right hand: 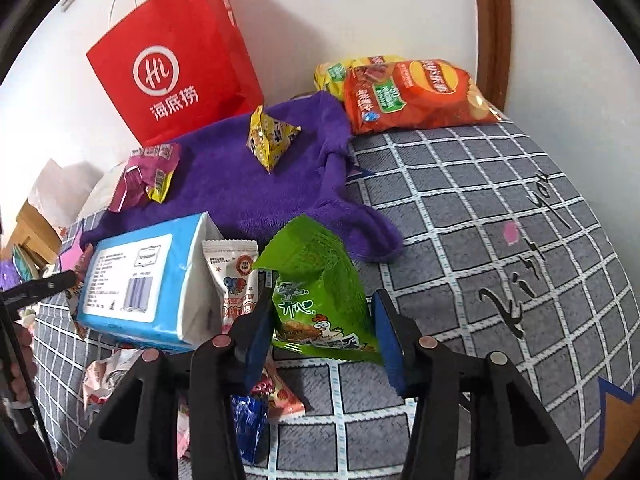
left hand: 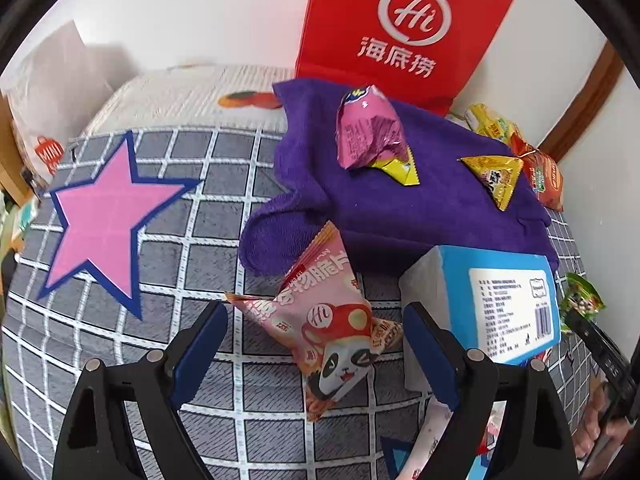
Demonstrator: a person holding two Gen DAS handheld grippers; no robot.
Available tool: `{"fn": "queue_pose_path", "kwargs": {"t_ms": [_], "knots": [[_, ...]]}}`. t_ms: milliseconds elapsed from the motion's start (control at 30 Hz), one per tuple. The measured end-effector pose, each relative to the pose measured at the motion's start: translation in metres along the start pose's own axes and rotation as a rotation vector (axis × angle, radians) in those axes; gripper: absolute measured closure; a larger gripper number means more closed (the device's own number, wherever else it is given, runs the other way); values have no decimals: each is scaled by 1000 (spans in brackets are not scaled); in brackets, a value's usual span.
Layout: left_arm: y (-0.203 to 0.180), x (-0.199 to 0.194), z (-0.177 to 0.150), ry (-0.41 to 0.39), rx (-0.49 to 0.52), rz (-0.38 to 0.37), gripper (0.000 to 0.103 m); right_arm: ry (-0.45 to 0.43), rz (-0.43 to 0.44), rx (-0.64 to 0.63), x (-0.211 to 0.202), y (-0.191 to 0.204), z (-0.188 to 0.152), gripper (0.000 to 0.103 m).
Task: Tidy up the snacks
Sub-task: 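Grasp the panda-print pink bag with the left tool while the right tool grasps the green bag, then carry both bags onto the purple towel and open both tools to release them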
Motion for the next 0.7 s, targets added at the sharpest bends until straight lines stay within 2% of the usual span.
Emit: {"fn": "queue_pose_path", "kwargs": {"t_ms": [67,133,167,400,700], "knots": [[3,5,0,7,-20,-16,21,-9,-7,-4,-5,0,1,55],[5,10,-1,19,-35,-24,36,-13,-11,-7,-8,0,1,55],[5,12,-1,29,-38,-23,41,-15,-12,-7,-10,0,2,55],[1,9,-4,42,-40,-60,59,-29,-7,-3,-22,4,5,56],[-10,-26,1,-6,-9,-82,62,-60,6,-7,-52,11,13,56]]}}
Point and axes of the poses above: each gripper's, at about its wrist camera, not at the fingertips, and x roughly the way its jaws point, y to its left, z to its top, the point moved 10 cm from there along x, roughly the way its jaws point, and after that the axes turned 15 degrees about -z, right-handed, at the moved point
